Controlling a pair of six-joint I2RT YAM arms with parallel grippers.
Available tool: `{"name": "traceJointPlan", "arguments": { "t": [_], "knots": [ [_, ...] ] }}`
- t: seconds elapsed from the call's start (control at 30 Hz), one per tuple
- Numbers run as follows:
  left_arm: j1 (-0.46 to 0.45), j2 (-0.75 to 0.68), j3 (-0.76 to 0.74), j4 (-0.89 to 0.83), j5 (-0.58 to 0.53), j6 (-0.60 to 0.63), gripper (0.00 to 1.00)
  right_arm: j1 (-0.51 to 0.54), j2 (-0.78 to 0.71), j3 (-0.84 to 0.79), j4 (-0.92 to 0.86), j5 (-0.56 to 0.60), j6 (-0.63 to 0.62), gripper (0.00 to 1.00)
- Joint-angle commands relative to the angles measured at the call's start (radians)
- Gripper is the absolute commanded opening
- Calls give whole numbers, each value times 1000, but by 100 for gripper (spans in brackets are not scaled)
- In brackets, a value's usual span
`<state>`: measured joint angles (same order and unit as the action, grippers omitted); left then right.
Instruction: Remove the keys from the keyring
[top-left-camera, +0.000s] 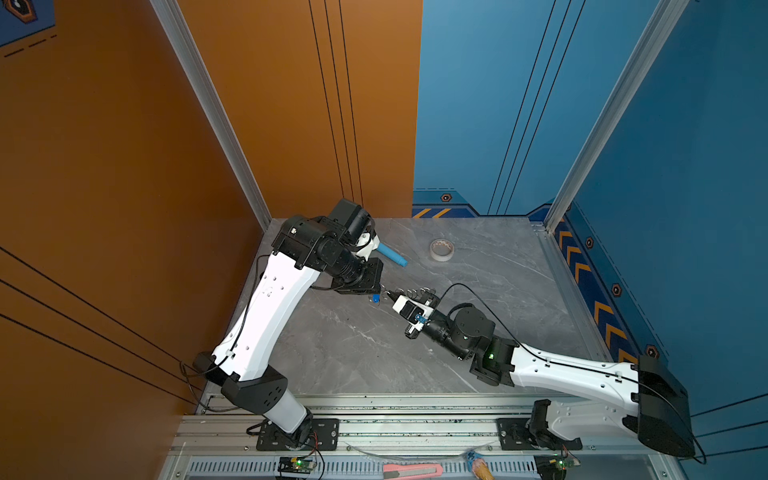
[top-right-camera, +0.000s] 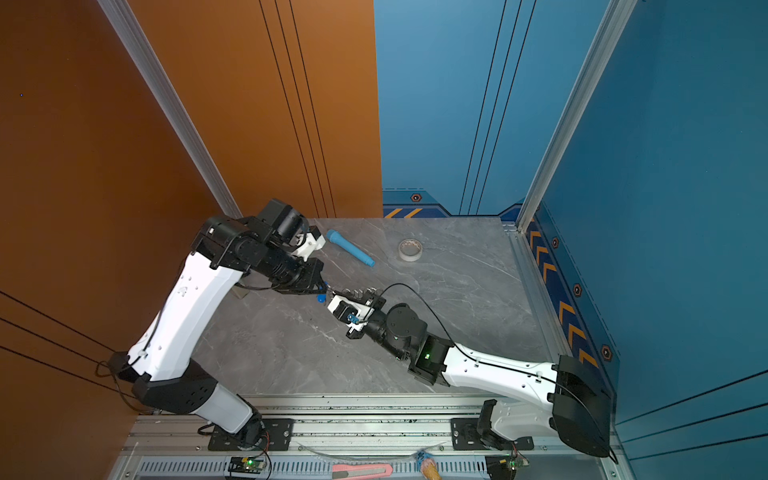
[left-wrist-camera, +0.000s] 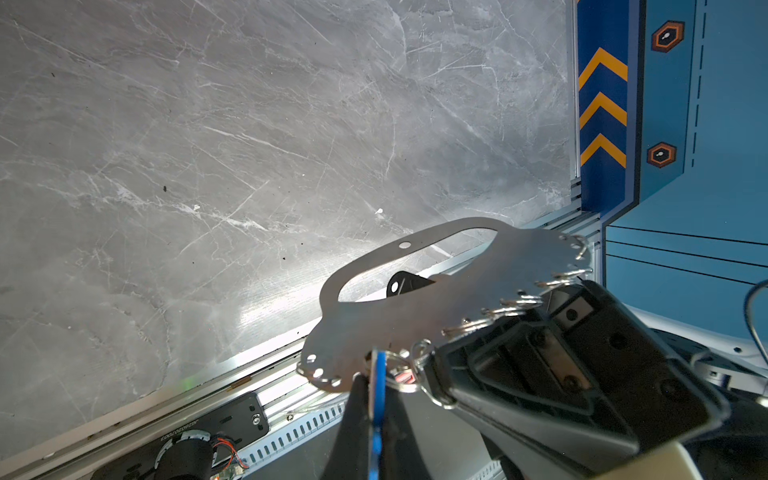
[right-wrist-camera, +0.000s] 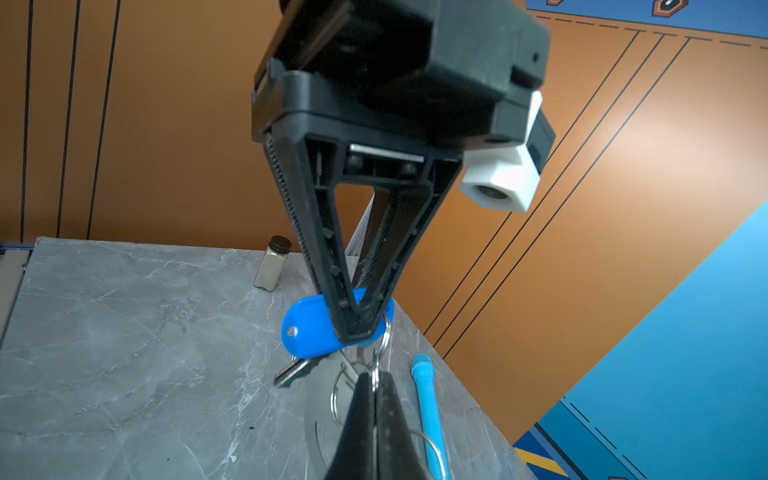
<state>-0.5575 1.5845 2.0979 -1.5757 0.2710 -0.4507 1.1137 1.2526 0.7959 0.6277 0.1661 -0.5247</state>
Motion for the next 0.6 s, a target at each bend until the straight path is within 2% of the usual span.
{"name": "traceJointPlan", "arguments": {
  "t": [0.0,0.1,0.2,0.27,0.57],
  "knots": [
    [41,-4,-24,-28,-87,-23,0,14,-30,64,93,0,-57,0],
    [32,15,20,-29,-52,-28,0,-16,-14,43,126,-26,32,0],
    [26,25,52,-28,-22,-43,0,-76,-10,16,177,-73,242,0],
    [17,29,54,-27,0,-62,0,-96,-7,22,188,-123,338,0],
    [-25,32,12,-11,61,-116,0,-133,34,20,319,-178,533,0]
  ]
}}
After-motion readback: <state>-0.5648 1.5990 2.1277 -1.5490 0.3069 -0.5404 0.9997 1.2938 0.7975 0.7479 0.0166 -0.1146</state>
